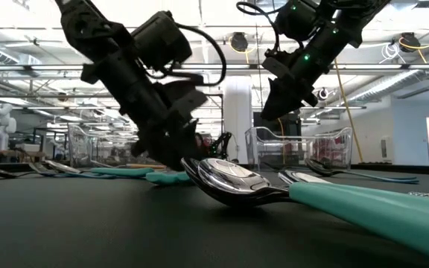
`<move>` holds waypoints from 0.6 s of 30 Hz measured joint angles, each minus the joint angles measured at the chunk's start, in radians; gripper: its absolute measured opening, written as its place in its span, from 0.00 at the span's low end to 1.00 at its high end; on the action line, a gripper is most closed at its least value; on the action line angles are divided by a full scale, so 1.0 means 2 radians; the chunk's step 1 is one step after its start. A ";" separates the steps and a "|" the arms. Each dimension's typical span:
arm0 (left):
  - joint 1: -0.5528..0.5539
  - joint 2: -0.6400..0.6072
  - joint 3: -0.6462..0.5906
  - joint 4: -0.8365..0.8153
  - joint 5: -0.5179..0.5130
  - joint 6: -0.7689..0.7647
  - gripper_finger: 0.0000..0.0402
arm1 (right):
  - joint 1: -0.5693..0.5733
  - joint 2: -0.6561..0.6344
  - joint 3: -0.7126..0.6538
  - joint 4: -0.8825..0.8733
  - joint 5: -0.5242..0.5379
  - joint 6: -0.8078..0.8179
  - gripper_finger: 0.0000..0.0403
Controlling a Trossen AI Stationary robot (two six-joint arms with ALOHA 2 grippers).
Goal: Sort silverware by color (type)
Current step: Put the green spoon into the top right transparent bin
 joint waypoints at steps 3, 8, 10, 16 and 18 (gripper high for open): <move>0.000 0.009 0.001 0.001 -0.002 0.000 0.38 | 0.000 0.000 0.000 0.000 0.000 0.000 0.28; 0.000 0.014 0.002 0.000 0.000 0.002 0.30 | 0.000 0.000 0.000 -0.004 -0.001 -0.003 0.28; 0.000 0.014 0.001 -0.002 -0.001 0.004 0.22 | 0.000 0.000 0.000 -0.007 -0.002 -0.004 0.28; 0.003 0.011 0.001 -0.008 -0.008 0.015 0.03 | 0.000 0.016 0.000 -0.063 -0.048 0.033 0.28; 0.005 0.005 0.000 -0.011 -0.009 0.021 0.05 | -0.001 0.027 0.000 -0.065 -0.055 0.024 0.28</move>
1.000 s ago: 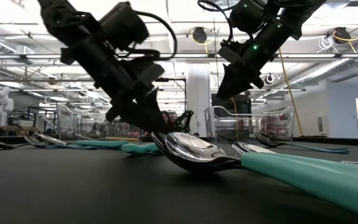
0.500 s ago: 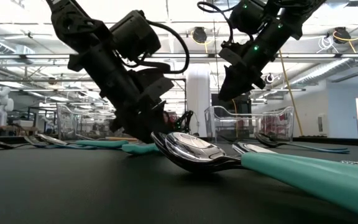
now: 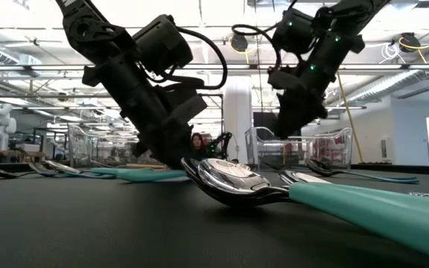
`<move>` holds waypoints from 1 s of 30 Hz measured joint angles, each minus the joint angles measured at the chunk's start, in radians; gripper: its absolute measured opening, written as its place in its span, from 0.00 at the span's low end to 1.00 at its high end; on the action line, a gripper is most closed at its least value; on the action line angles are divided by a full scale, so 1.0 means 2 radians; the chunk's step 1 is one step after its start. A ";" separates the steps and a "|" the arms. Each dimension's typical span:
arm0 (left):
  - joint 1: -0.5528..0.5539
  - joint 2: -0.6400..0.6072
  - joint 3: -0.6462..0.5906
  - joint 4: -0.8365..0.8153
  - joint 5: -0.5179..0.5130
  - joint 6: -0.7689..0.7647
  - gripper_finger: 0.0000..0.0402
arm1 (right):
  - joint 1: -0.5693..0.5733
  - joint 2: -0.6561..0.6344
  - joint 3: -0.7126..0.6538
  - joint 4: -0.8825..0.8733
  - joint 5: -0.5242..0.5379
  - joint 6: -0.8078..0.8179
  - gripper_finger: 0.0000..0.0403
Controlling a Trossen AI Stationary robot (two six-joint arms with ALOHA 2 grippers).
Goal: Sort silverware by color (type)
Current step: Put the green spoon into the top right transparent bin
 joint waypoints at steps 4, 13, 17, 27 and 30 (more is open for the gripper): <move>0.005 -0.018 -0.003 -0.009 -0.015 0.019 0.06 | 0.000 0.020 0.000 0.004 0.003 0.002 0.28; 0.008 -0.090 -0.002 -0.003 -0.154 0.051 0.02 | 0.019 -0.015 0.000 0.138 0.078 -0.032 0.29; 0.009 -0.123 -0.001 0.026 -0.231 0.084 0.02 | 0.019 -0.025 0.000 0.203 0.031 -0.039 0.34; 0.009 -0.151 -0.001 0.170 -0.263 0.196 0.02 | 0.018 -0.026 0.000 0.366 0.000 -0.058 0.55; 0.007 -0.151 -0.001 0.196 -0.255 0.219 0.02 | 0.018 -0.026 0.000 0.394 -0.016 -0.062 0.55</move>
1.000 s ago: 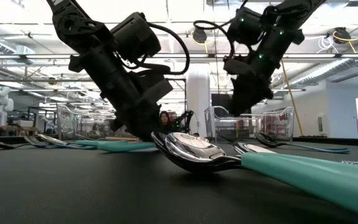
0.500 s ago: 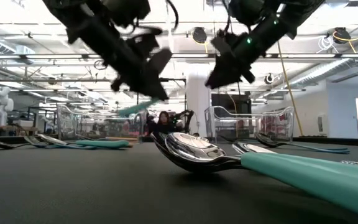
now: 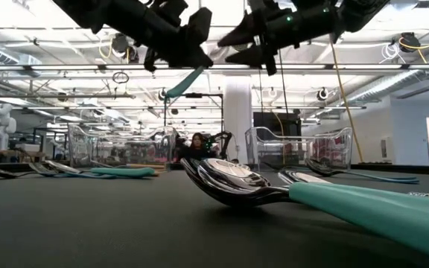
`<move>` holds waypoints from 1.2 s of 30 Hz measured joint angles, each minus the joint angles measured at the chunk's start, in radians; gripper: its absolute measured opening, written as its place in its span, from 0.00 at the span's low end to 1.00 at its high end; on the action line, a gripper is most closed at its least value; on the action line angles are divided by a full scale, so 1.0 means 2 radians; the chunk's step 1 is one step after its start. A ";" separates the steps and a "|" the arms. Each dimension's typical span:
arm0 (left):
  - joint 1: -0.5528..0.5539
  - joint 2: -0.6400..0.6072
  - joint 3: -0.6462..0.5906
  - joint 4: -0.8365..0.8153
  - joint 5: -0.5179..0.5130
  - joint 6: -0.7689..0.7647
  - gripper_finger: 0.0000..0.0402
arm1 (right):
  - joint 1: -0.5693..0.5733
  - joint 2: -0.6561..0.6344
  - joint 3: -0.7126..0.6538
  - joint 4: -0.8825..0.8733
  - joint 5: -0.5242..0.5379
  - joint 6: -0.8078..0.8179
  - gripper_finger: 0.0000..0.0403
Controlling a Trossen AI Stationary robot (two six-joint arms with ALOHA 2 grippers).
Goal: Sort silverware by color (type)
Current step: Put the green spoon into the top right transparent bin
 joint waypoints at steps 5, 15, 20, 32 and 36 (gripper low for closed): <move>-0.001 0.000 0.000 0.026 0.005 0.022 0.02 | 0.002 0.004 0.000 0.017 -0.010 -0.001 0.50; 0.000 0.000 0.000 0.064 0.056 0.040 0.02 | 0.002 0.031 0.000 0.070 -0.011 -0.003 0.36; -0.001 0.000 0.000 0.061 0.057 0.039 0.03 | 0.002 0.032 0.000 0.074 -0.011 -0.005 0.18; 0.014 0.000 0.000 0.025 0.050 0.034 0.19 | -0.023 0.025 0.029 -0.006 -0.002 -0.068 0.01; 0.022 0.000 0.000 -0.024 0.047 0.034 0.26 | -0.046 0.024 0.105 -0.156 0.032 -0.129 0.01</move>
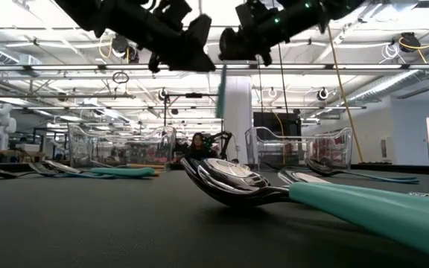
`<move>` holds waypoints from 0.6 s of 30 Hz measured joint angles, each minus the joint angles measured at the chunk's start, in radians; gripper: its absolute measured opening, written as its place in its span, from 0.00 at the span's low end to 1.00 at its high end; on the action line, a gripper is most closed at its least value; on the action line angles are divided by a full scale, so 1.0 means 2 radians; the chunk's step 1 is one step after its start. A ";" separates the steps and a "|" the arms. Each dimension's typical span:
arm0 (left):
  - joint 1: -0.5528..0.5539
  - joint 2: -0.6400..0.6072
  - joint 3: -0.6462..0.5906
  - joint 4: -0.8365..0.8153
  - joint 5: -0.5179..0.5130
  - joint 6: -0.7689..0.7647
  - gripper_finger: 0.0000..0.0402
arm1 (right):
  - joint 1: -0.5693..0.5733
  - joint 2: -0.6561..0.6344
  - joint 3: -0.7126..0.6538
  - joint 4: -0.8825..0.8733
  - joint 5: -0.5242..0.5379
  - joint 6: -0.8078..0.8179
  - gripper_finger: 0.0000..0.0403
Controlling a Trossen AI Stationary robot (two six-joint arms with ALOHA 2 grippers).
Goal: Sort silverware by color (type)
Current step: Put the green spoon into the top right transparent bin
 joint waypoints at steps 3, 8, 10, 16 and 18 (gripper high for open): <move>0.004 0.000 0.000 -0.044 0.000 -0.011 0.29 | -0.019 0.002 0.065 -0.118 0.037 -0.045 0.01; 0.007 0.000 0.000 -0.089 0.004 -0.031 0.30 | -0.066 0.004 0.148 -0.278 0.096 -0.110 0.00; 0.007 0.000 0.000 -0.095 0.004 -0.039 0.30 | -0.095 0.005 0.155 -0.316 0.105 -0.118 0.00; 0.007 0.000 0.000 -0.099 0.005 -0.039 0.30 | -0.172 0.032 0.155 -0.401 0.064 -0.128 0.00; 0.007 0.000 0.000 -0.099 0.005 -0.039 0.30 | -0.188 0.050 0.155 -0.417 0.064 -0.143 0.00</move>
